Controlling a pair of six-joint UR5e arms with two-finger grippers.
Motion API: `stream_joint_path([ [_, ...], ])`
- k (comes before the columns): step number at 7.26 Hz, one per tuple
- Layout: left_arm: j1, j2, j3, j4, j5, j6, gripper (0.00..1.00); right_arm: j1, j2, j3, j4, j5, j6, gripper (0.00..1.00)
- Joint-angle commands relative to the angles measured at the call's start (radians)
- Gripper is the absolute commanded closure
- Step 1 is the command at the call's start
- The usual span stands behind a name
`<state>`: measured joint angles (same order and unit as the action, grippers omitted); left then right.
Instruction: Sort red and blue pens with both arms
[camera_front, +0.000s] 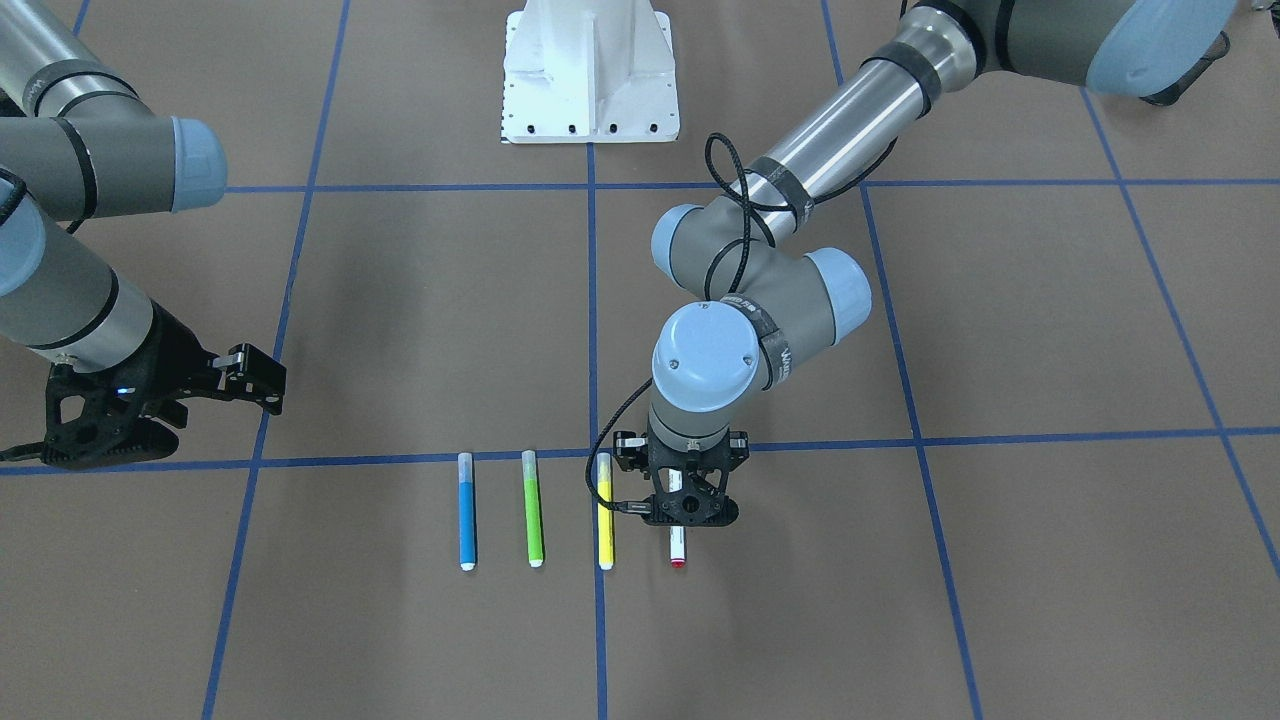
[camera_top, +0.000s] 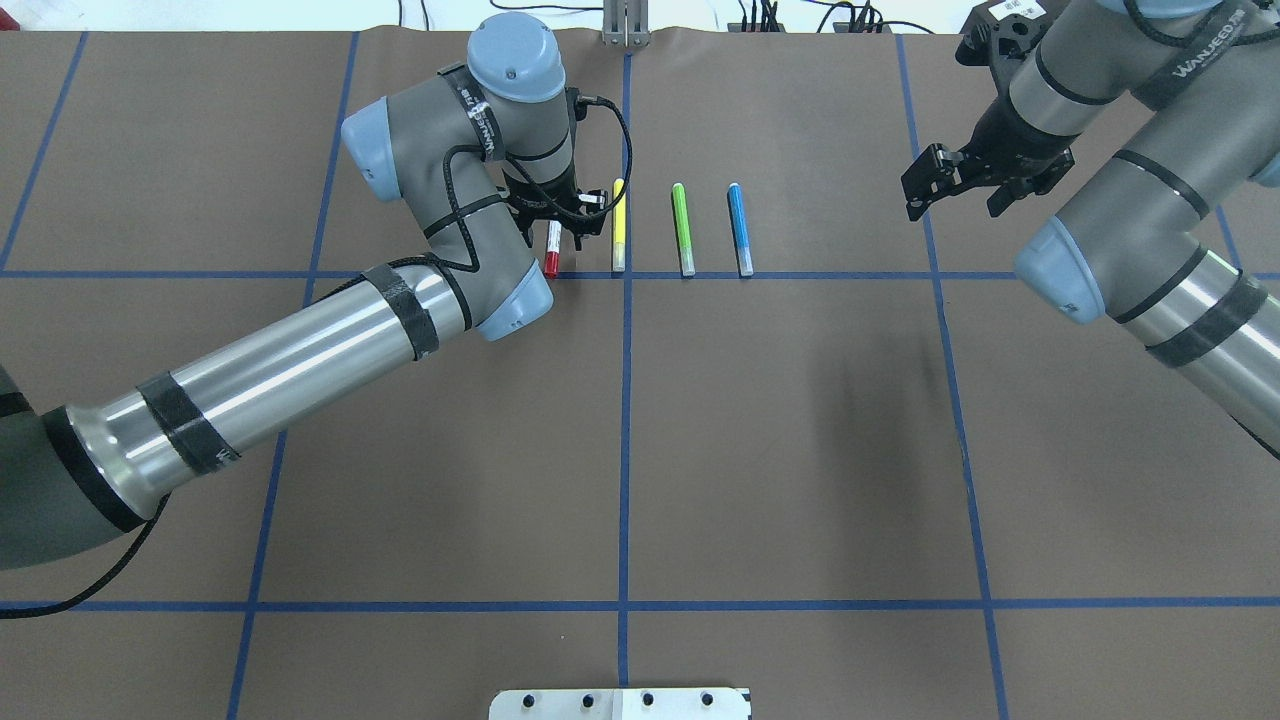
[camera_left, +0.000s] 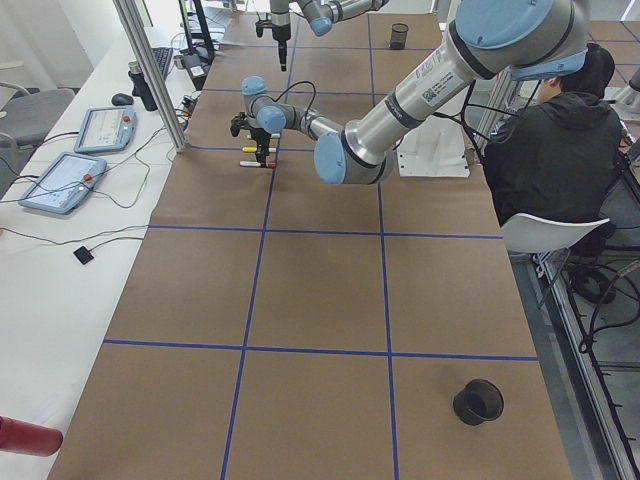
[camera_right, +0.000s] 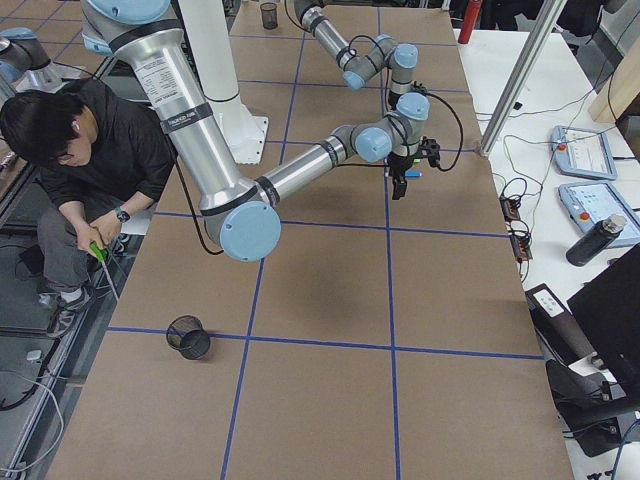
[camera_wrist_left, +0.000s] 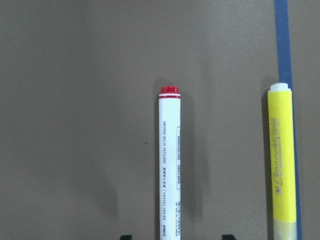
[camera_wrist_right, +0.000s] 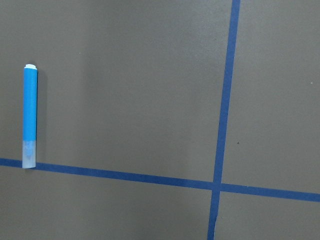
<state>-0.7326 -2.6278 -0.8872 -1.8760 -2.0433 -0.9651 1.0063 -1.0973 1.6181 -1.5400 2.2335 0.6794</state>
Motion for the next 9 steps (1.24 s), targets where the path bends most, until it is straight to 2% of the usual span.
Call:
stream_joint_path([
  [1, 0.001, 0.000, 0.022, -0.029, 0.000, 0.000, 0.37, 0.000, 0.001, -0.007, 0.000, 0.000, -0.001, 0.00],
  [3, 0.007, 0.000, 0.020, -0.029, 0.000, 0.000, 0.51, 0.000, 0.001, -0.015, 0.001, -0.002, -0.001, 0.00],
  [9, 0.010, 0.000, 0.020, -0.026, 0.000, 0.000, 0.63, 0.003, -0.001, -0.024, 0.001, 0.000, -0.001, 0.00],
])
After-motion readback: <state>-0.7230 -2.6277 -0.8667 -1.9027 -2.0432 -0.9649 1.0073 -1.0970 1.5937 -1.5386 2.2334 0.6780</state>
